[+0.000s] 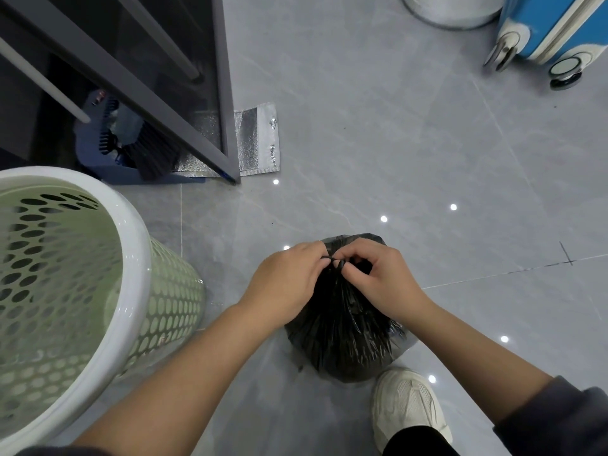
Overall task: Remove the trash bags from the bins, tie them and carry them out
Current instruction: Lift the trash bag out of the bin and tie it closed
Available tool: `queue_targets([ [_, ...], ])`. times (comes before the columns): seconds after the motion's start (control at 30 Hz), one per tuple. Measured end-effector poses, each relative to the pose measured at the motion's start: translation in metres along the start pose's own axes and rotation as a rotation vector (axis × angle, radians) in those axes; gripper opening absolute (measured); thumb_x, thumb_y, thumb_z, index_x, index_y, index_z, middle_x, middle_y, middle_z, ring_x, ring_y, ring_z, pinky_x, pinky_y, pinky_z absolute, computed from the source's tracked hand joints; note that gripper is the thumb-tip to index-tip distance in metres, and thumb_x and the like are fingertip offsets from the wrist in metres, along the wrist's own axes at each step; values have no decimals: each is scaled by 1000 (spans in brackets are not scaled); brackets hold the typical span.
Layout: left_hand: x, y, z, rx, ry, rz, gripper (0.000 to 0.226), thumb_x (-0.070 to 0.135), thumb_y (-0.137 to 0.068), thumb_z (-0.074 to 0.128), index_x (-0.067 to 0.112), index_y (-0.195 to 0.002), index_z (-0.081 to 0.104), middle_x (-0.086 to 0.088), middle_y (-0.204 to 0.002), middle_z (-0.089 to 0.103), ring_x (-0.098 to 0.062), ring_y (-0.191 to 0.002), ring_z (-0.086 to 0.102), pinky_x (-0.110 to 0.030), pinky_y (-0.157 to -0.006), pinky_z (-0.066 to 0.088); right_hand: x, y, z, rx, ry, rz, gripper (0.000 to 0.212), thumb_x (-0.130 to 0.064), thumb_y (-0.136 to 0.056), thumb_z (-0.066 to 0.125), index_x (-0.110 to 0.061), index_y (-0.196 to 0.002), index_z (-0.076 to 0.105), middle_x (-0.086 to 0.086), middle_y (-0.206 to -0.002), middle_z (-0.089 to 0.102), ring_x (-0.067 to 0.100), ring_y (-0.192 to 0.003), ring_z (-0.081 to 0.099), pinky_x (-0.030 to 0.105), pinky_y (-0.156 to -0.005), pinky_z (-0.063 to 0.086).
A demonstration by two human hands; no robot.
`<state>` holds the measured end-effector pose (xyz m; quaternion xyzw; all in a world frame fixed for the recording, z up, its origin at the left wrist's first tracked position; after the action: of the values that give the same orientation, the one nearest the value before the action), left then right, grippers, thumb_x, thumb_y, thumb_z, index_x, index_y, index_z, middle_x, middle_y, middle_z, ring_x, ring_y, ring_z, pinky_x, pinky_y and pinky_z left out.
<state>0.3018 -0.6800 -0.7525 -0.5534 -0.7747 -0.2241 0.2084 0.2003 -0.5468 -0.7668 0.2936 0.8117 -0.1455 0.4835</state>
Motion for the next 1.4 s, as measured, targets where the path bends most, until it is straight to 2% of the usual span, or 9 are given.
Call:
queue_targets([
  [0.2,11,-12,3,-131,615,-541,31,16,-92,43,18,-61,49,8,-48,38,-7,-34,32,-23,-40,23,0,2,-1,76,81,-98,17,-12,-79,69,-25,-90,71,-17,-79,61,5,-80,57,35,-76,48],
  [0.33,11,-11,7,-380,986,-813,32,19,-90,33,21,-58,35,8,-43,22,-8,-32,15,-17,-39,9,-1,4,4,109,119,-191,18,-12,-82,66,-21,-96,72,-12,-85,66,7,-87,58,44,-81,47],
  [0.43,11,-8,4,-368,846,-719,40,32,-96,36,18,-59,38,8,-43,28,-10,-35,22,-19,-38,16,-1,5,4,99,157,-219,16,-14,-83,62,-19,-94,73,-8,-86,67,9,-87,57,43,-81,46],
  [0.53,9,-6,-5,-185,274,-276,35,44,-95,42,14,-82,55,7,-64,55,-12,-59,52,-29,-54,40,-1,5,2,77,143,-179,18,-20,-84,56,-20,-93,72,-11,-87,66,6,-89,57,41,-83,45],
  [0.63,5,-2,-10,-136,109,-75,21,39,-96,42,22,-92,54,7,-74,58,-15,-72,55,-35,-66,45,-1,2,1,66,114,-152,19,-23,-84,55,-22,-92,72,-14,-88,66,4,-91,58,42,-84,46],
  [0.8,5,-10,-1,-165,510,-334,30,21,-94,45,18,-64,48,10,-51,41,-10,-46,36,-28,-49,29,0,0,4,104,62,-117,17,-15,-83,62,-21,-94,73,-11,-84,66,9,-87,60,44,-81,48],
  [0.93,6,-13,6,-209,884,-581,27,18,-94,44,13,-69,49,5,-48,38,-13,-39,31,-27,-46,28,-5,-2,3,151,-6,-55,15,-7,-80,64,-19,-86,71,-17,-78,63,7,-76,59,27,-74,47],
  [1.1,8,3,-9,445,198,-168,11,27,-86,60,18,-88,54,7,-88,50,-9,-74,50,-19,-67,41,-7,-5,2,217,-100,151,19,-4,-80,63,-22,-80,67,-13,-74,62,6,-69,54,13,-65,41],
  [1.4,18,-4,8,224,325,-154,11,24,-89,61,22,-92,71,11,-78,67,-6,-72,60,-30,-71,51,-12,-3,7,319,-157,285,15,-7,-80,63,-20,-84,69,-8,-82,68,6,-76,61,14,-70,46],
])
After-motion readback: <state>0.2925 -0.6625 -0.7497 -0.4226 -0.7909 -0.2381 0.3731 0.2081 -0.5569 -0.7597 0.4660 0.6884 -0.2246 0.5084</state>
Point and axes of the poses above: each hand's wrist, its own y-axis away from the middle knuckle, its own z-axis out of the palm, x = y × z, the point moved 2 cm from there along -y, towards the middle knuckle
